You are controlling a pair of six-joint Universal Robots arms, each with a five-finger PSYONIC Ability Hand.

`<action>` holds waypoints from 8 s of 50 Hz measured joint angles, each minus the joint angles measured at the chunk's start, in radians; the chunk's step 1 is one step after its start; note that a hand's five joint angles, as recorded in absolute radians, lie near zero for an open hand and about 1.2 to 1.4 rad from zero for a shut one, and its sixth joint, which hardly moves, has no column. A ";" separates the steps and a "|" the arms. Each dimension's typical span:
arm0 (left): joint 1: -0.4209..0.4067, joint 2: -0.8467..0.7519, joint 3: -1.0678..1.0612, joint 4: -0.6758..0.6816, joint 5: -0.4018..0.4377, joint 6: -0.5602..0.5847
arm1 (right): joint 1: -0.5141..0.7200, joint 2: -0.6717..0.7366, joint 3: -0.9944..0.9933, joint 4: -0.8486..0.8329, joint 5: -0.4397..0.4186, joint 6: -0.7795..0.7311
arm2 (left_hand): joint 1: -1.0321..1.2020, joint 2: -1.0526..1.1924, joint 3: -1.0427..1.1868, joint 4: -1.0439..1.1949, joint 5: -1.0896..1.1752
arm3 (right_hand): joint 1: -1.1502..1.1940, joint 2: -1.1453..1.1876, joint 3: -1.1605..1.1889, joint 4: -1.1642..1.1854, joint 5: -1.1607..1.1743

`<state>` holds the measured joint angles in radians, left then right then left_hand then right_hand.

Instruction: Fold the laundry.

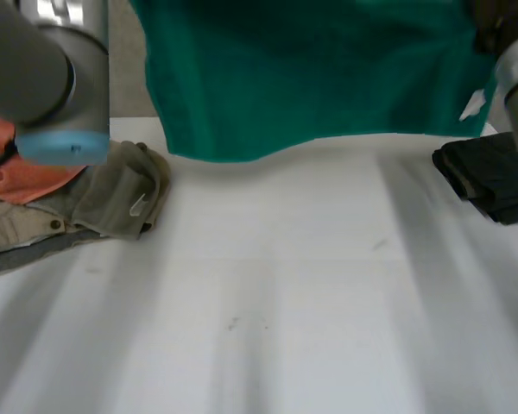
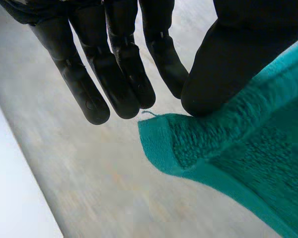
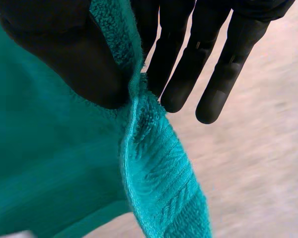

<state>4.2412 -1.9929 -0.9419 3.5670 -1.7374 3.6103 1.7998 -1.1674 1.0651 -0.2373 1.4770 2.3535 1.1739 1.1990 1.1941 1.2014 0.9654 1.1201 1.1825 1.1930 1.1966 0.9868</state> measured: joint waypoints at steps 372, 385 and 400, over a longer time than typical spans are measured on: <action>0.013 -0.223 0.243 0.173 0.017 0.172 | -0.058 0.069 -0.052 -0.282 0.049 -0.043 | -0.023 0.000 0.000 0.000 0.026 | 0.001 0.009 0.003 0.004 0.010; 0.016 -0.094 -0.261 0.168 0.026 0.081 | -0.014 0.067 0.132 0.110 -0.017 -0.001 | -0.023 0.000 0.000 0.000 0.032 | 0.001 0.014 0.005 0.004 0.016; 0.028 -0.076 -0.660 0.199 0.063 0.036 | -0.159 0.197 0.343 0.285 -0.199 0.354 | -0.023 0.001 0.000 0.000 0.033 | 0.001 0.013 0.003 0.003 0.016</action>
<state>4.2689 -2.0692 -1.6019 3.7663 -1.6747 3.6464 1.6407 -0.9699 1.4085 0.0477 1.2784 2.7075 1.1509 1.1998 1.1942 1.2017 0.9979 1.1209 1.1953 1.1959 1.2000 1.0026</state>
